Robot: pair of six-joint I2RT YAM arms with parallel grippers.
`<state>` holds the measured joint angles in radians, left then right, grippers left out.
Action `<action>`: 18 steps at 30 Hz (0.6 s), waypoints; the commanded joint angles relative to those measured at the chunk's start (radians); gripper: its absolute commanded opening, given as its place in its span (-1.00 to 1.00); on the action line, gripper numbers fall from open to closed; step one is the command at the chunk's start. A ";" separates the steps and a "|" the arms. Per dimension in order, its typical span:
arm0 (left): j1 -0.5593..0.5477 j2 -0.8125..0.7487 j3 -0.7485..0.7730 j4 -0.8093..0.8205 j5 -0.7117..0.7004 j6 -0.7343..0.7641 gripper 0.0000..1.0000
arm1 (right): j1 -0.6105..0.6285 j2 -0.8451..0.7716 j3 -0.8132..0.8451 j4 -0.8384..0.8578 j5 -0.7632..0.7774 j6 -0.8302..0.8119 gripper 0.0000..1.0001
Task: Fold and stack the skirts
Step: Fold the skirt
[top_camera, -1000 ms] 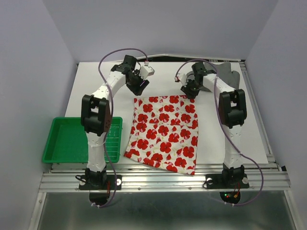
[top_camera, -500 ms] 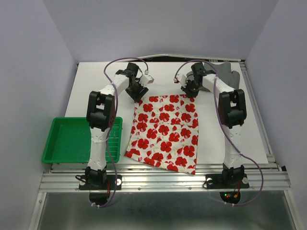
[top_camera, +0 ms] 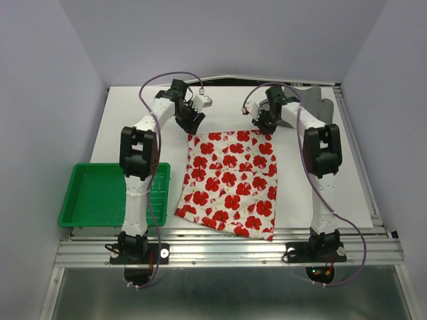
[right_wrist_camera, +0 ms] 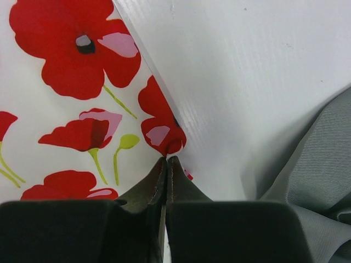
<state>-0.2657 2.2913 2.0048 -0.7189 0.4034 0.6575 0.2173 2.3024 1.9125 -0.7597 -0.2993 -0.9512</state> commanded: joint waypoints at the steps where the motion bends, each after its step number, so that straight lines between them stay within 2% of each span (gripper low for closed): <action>1: 0.022 0.037 0.066 -0.063 0.051 0.007 0.13 | -0.001 0.019 0.051 0.011 0.029 -0.004 -0.99; 9: 0.023 0.083 0.083 -0.063 0.049 0.002 -0.02 | -0.001 0.032 0.065 0.028 0.042 -0.001 -0.99; 12: 0.023 0.097 0.089 -0.065 0.055 -0.002 -0.25 | -0.001 0.038 0.072 0.033 0.048 0.002 -0.99; 13: 0.023 0.100 0.092 -0.065 0.060 -0.002 -0.39 | -0.001 0.038 0.079 0.039 0.052 0.003 -0.99; 15: 0.023 0.099 0.095 -0.060 0.064 -0.007 -0.51 | -0.001 0.042 0.086 0.052 0.066 0.006 -0.99; 16: 0.023 0.097 0.097 -0.059 0.067 -0.007 -0.69 | -0.001 0.045 0.100 0.060 0.072 0.012 -0.99; 18: 0.025 0.092 0.101 -0.053 0.074 -0.012 -0.91 | -0.001 0.049 0.118 0.080 0.084 0.023 -0.99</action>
<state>-0.2451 2.3924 2.0655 -0.7544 0.4522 0.6460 0.2173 2.3329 1.9652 -0.7452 -0.2520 -0.9451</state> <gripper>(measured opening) 0.144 0.022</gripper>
